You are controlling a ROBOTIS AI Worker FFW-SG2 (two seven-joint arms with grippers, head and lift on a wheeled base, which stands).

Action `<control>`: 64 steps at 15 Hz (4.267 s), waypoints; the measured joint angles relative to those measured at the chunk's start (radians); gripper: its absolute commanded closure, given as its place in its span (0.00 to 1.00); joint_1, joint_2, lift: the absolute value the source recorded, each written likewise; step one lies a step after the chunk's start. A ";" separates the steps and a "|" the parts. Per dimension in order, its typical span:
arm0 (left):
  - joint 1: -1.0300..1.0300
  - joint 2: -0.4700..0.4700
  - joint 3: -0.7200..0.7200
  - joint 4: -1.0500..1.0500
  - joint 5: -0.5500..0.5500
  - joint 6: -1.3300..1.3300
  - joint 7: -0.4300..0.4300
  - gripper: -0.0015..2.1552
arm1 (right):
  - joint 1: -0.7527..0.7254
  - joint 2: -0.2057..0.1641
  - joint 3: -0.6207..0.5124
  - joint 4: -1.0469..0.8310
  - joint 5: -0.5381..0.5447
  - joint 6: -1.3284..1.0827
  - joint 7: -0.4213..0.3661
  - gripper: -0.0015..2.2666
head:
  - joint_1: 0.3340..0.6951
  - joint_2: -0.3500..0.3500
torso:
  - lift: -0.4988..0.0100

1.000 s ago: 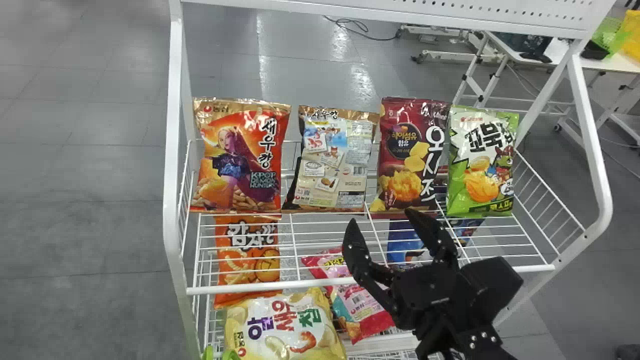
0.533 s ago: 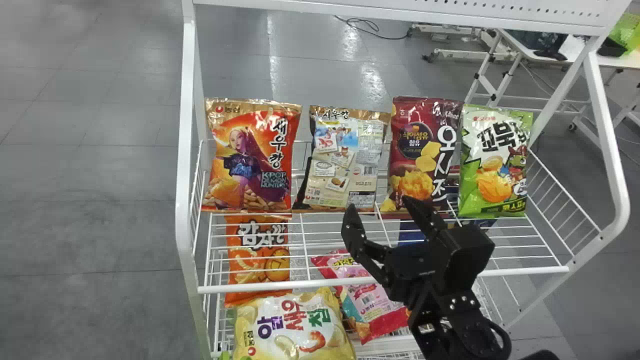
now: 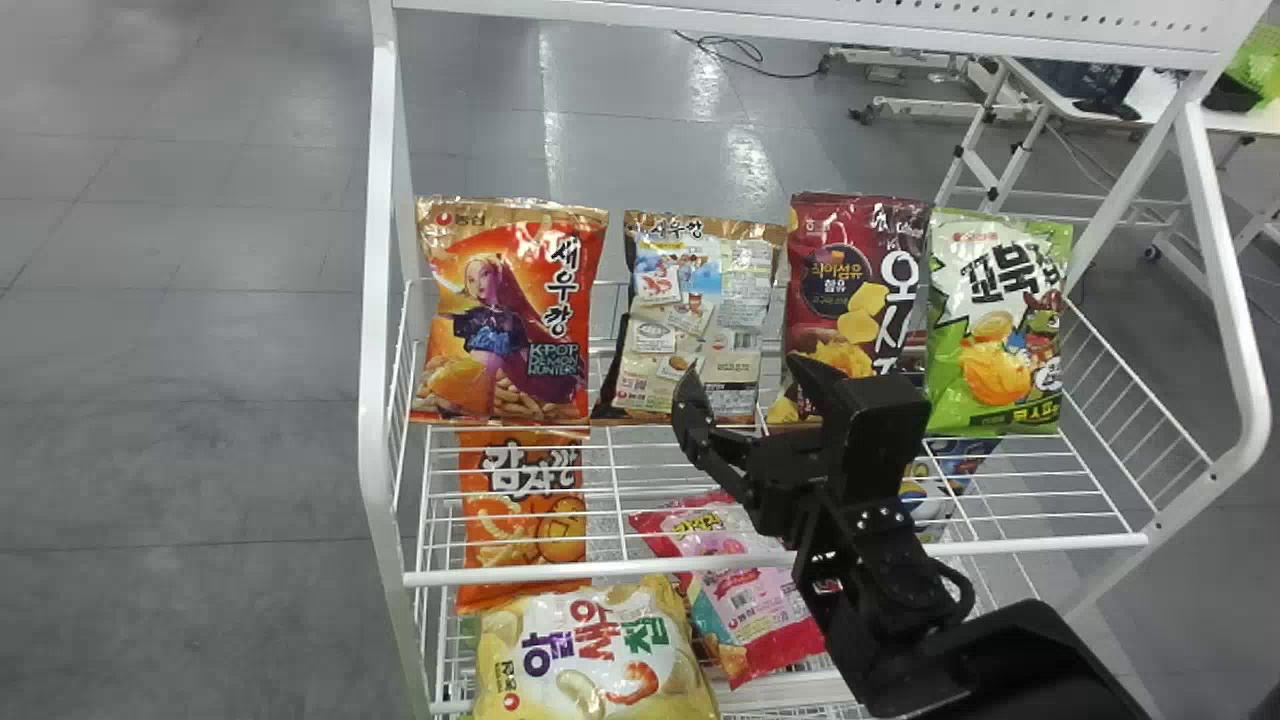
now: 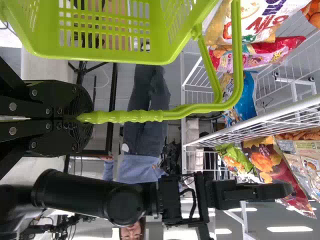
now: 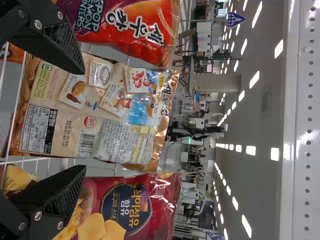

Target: Hold basket handle with left hand then pick spicy shrimp crackers with right hand and place into basket

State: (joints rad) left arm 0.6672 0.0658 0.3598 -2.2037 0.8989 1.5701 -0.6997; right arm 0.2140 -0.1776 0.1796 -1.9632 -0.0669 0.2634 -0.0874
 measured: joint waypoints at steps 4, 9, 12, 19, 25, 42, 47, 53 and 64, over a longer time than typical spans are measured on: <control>-0.002 0.001 -0.005 0.004 -0.003 0.000 0.003 0.88 | -0.080 0.022 0.018 0.078 0.000 0.009 -0.001 0.07 | 1.00 0.30 | 0.91; -0.013 0.016 -0.007 0.026 -0.001 0.000 -0.001 0.88 | -0.152 0.057 0.033 0.159 0.021 0.001 -0.015 0.07 | 1.00 0.34 | 0.91; -0.022 0.020 -0.008 0.032 0.001 0.000 -0.001 0.88 | -0.183 0.066 0.036 0.191 0.035 0.005 -0.022 0.07 | 1.00 0.34 | 0.91; -0.041 0.022 -0.018 0.057 0.002 0.000 -0.003 0.88 | -0.230 0.067 0.028 0.273 0.040 0.015 -0.023 0.10 | 1.00 0.32 | 0.91; -0.049 0.023 -0.025 0.075 0.002 0.000 -0.004 0.88 | -0.226 0.067 0.017 0.279 0.013 0.006 -0.003 0.65 | 1.00 0.32 | 0.91; -0.066 0.023 -0.036 0.081 -0.002 0.000 -0.002 0.88 | 0.006 0.006 -0.005 -0.087 -0.007 0.038 0.004 0.88 | 1.00 0.29 | 0.91; -0.070 0.025 -0.047 0.078 -0.002 0.000 -0.001 0.88 | 0.088 -0.018 -0.036 -0.193 -0.072 0.062 0.080 0.88 | 1.00 0.29 | 0.91; -0.071 0.028 -0.051 0.076 -0.001 0.000 0.000 0.88 | 0.227 -0.072 -0.038 -0.431 -0.097 0.288 0.087 0.88 | 1.00 0.30 | 0.91; -0.069 0.019 -0.046 0.058 0.002 0.000 0.000 0.88 | 0.341 -0.144 -0.082 -0.776 -0.161 0.984 0.095 0.88 | 1.00 0.21 | 0.91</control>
State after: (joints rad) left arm 0.5983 0.0849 0.3134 -2.1455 0.9010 1.5701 -0.6997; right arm 0.5555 -0.3214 0.0973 -2.7390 -0.2274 1.2470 0.0077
